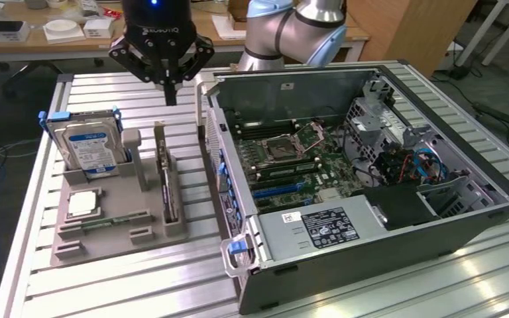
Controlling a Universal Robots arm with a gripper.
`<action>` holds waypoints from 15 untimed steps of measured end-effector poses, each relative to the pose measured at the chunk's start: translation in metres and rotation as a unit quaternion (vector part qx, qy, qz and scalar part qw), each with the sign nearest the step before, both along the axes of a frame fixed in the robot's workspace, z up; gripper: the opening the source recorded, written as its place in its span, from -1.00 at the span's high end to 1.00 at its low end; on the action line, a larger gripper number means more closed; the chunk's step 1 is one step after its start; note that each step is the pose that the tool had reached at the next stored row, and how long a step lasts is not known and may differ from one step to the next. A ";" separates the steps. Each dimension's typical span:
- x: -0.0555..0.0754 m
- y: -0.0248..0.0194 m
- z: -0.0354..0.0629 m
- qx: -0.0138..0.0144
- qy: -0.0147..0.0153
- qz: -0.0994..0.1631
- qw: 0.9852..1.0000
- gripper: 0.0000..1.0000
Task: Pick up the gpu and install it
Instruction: 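Reach for the gpu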
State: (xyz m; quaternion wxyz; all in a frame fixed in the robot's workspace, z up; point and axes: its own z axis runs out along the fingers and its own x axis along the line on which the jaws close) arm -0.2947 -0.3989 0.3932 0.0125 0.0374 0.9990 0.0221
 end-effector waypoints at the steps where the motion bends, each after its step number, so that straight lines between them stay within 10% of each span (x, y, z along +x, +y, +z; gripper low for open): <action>1: -0.002 0.0000 0.0000 0.000 0.000 0.000 1.000 0.80; 15: -0.029 0.0000 -0.0003 0.000 0.000 0.000 1.000 0.80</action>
